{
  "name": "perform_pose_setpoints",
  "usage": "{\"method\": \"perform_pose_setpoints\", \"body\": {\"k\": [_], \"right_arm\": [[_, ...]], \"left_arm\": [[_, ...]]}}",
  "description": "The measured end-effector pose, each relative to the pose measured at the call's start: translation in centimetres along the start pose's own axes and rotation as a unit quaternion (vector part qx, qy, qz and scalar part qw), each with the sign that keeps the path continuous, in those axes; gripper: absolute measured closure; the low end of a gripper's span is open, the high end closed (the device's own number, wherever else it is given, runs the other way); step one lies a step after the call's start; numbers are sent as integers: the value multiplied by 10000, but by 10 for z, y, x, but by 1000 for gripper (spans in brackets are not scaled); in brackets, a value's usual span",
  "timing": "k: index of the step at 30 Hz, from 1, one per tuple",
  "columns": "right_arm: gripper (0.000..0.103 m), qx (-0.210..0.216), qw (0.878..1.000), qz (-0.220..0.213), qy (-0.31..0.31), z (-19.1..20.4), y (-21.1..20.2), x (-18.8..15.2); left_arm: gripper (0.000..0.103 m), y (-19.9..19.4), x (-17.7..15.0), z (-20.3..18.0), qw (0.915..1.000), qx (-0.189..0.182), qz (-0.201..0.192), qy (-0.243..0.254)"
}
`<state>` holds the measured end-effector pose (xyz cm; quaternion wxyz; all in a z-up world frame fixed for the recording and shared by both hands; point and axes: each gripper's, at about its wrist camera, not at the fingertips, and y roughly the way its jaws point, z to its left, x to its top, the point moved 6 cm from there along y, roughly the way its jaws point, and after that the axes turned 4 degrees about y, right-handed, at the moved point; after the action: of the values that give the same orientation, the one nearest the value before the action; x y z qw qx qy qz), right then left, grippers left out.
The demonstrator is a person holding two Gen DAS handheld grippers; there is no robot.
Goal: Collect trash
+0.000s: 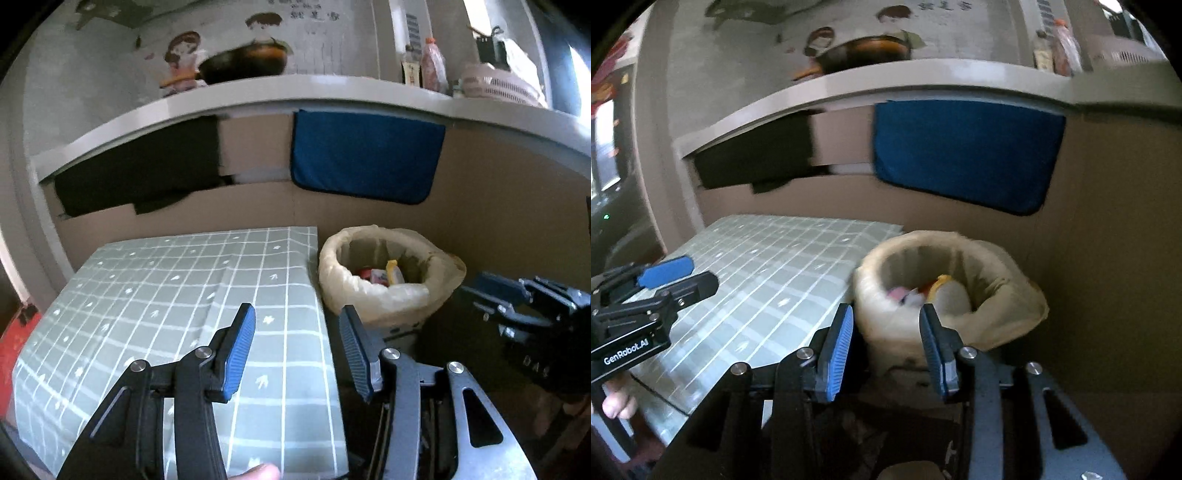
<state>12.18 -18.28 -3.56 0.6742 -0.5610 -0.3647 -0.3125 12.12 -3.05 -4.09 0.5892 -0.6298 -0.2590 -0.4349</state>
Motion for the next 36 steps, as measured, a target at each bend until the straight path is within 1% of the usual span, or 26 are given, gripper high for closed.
{"method": "perform_pose_setpoints", "body": {"k": [3, 5, 6, 8, 9, 11, 14, 17, 19, 25, 36], "right_arm": [[67, 90, 9999, -74, -30, 23, -21, -15], [67, -72, 9998, -130, -118, 33, -32, -22], [67, -263, 9993, -180, -202, 38, -38, -25], [67, -655, 9965, -373, -372, 48, -51, -30], [67, -698, 9959, -443, -361, 51, -57, -32], [67, -534, 9969, -502, -272, 59, -66, -37], [67, -425, 9974, -518, -268, 66, -70, -40], [67, -371, 9976, -500, -289, 76, -74, -44], [67, -301, 9980, -497, -268, 81, -77, -46], [67, -377, 9968, -663, -247, 86, -87, -43], [67, -400, 9980, -485, -73, 80, -83, -44]], "left_arm": [[54, -27, -10, 5, 9996, -81, -174, -194], [54, -41, -13, 9, 9991, -95, -311, -282], [54, -49, -13, 13, 9988, -28, -379, -320], [54, -59, -14, 17, 9980, 255, -441, -365], [54, -65, -16, 21, 9973, 425, -454, -391], [54, -75, -20, 29, 9953, 670, -503, -488], [54, -84, -23, 37, 9944, 732, -514, -568], [54, -87, -26, 38, 9942, 862, -400, -498], [54, -90, -28, 37, 9948, 866, -350, -410], [54, -97, -32, 36, 9944, 914, -362, -378], [54, -96, -32, 40, 9945, 927, -293, -401]]}}
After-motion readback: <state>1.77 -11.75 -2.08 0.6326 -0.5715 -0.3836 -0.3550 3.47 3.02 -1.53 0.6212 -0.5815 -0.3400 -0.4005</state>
